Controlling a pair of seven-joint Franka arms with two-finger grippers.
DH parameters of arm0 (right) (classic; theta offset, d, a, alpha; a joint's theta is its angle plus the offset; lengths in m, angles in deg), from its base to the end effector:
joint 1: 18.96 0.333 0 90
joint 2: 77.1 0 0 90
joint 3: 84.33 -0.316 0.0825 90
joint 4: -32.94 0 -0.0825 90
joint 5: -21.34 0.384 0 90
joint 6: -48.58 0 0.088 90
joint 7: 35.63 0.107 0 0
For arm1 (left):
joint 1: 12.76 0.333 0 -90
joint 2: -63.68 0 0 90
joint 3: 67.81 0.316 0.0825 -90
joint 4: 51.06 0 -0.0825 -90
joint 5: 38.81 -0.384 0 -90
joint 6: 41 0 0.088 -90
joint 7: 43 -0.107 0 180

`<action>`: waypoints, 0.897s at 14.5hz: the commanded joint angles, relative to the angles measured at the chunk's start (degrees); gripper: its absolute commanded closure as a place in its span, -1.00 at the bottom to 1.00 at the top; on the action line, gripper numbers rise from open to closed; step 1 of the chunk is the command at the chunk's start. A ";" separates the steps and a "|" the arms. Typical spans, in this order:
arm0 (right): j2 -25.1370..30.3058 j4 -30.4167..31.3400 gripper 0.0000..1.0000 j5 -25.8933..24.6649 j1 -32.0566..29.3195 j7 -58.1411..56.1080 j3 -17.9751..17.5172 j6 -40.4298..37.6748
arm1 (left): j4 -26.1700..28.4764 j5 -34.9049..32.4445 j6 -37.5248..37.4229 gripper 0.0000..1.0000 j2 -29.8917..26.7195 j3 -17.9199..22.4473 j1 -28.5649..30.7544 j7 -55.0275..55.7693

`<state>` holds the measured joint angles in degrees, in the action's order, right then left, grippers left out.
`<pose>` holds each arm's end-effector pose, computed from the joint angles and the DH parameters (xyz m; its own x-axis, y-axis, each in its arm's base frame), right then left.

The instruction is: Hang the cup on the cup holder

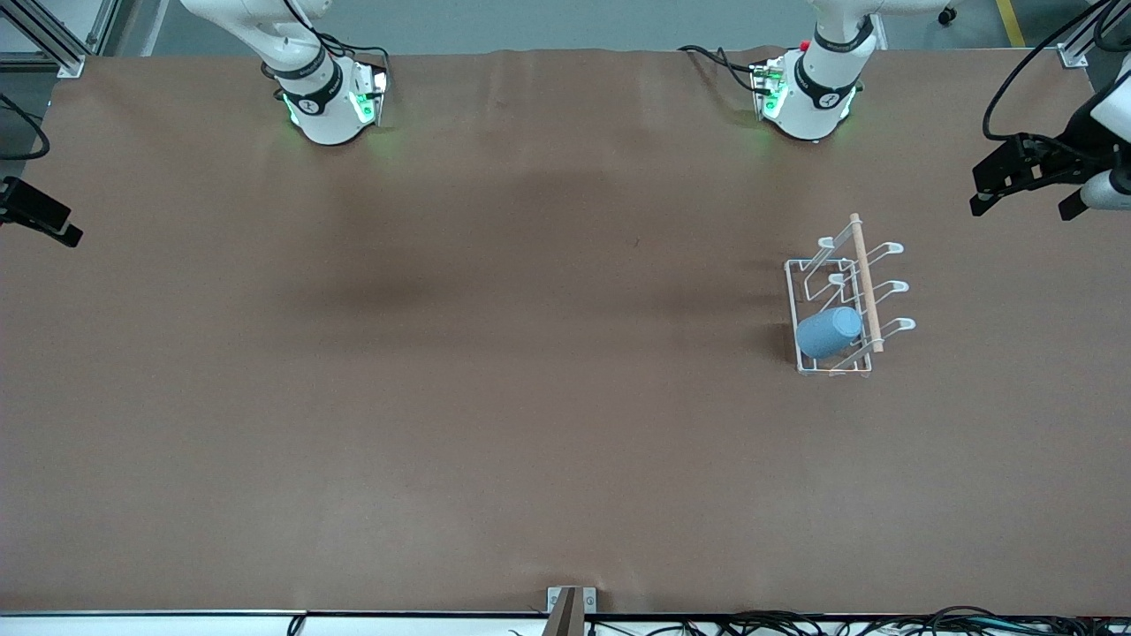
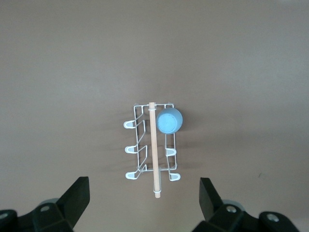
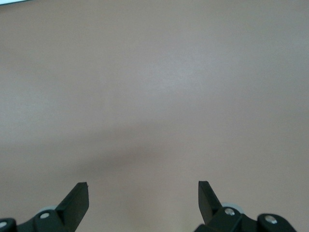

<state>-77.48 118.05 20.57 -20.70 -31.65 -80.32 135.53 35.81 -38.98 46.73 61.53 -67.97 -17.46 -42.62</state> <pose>0.5487 -0.0566 0.6562 0.9851 -0.1697 0.0264 -0.1700 -0.9854 0.0121 0.5370 -0.0454 0.6671 0.9956 -0.0779 0.0525 -0.0778 -0.9970 -0.0027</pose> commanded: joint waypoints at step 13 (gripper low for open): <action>0.03 -0.30 -1.00 0.42 -0.72 -0.46 0.47 -0.47 | -4.16 2.01 -2.74 -1.00 3.90 1.39 -0.58 0.23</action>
<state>-77.49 118.05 20.57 -20.92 -31.64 -79.88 135.56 33.42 -37.51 45.36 64.59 -67.25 -17.48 -42.12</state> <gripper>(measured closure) 0.000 0.000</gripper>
